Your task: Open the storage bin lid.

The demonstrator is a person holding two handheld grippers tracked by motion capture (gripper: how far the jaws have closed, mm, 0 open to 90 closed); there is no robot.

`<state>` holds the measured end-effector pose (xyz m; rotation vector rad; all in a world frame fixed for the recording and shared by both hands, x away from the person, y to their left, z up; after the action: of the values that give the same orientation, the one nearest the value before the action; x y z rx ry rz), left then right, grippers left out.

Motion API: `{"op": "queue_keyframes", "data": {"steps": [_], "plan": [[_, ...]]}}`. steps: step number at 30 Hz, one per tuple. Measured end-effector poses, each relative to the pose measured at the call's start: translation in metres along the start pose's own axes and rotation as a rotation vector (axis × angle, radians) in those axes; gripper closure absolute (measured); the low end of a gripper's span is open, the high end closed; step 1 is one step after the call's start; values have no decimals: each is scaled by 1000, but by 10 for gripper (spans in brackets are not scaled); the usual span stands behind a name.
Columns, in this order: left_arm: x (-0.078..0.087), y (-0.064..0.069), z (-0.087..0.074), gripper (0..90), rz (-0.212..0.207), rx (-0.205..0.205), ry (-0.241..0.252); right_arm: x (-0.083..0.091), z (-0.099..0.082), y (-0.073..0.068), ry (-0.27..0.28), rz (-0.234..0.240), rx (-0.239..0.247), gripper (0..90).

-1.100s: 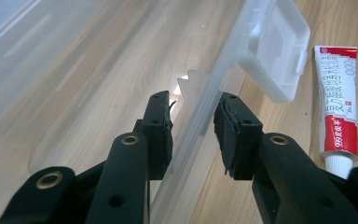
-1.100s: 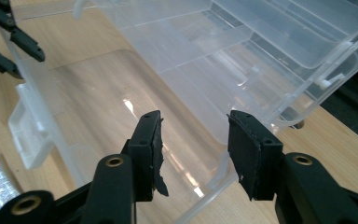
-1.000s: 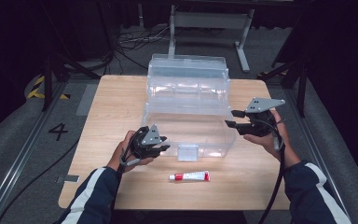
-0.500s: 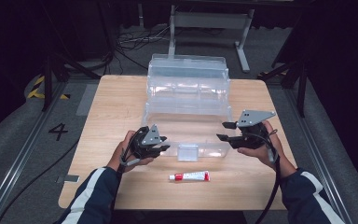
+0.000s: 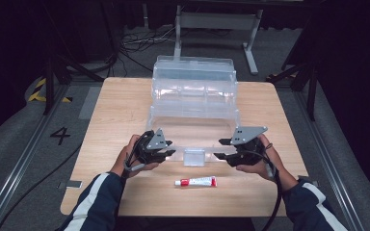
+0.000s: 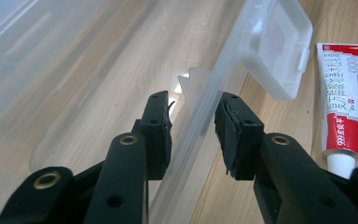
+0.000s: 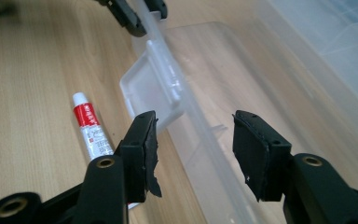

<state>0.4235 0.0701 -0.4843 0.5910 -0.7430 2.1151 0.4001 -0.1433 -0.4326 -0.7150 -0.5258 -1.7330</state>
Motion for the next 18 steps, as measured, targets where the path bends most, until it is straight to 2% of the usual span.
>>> {"op": "queue_keyframes", "data": {"steps": [4,12,18], "plan": [[0,0,0,658,2,0,-1,-9,-1,-6,-29,19,11,502],[0,0,-1,654,6,-4,-6,-36,0,-26,-98,88,50,495],[0,-1,-3,645,4,-4,-13,-62,-6,-44,-193,159,92,497]]}}
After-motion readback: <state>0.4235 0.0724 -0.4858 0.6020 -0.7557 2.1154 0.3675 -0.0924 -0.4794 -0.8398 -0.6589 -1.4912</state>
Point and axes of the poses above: each handheld gripper's, and its own axes: x roughly backward along the jaws, z roughly out of its top, y roughly to its right, the point moved 8 cm from there along -x, roughly forward along the jaws, and after that the axes turned 12 degrees about z, right-handed, at the moved point
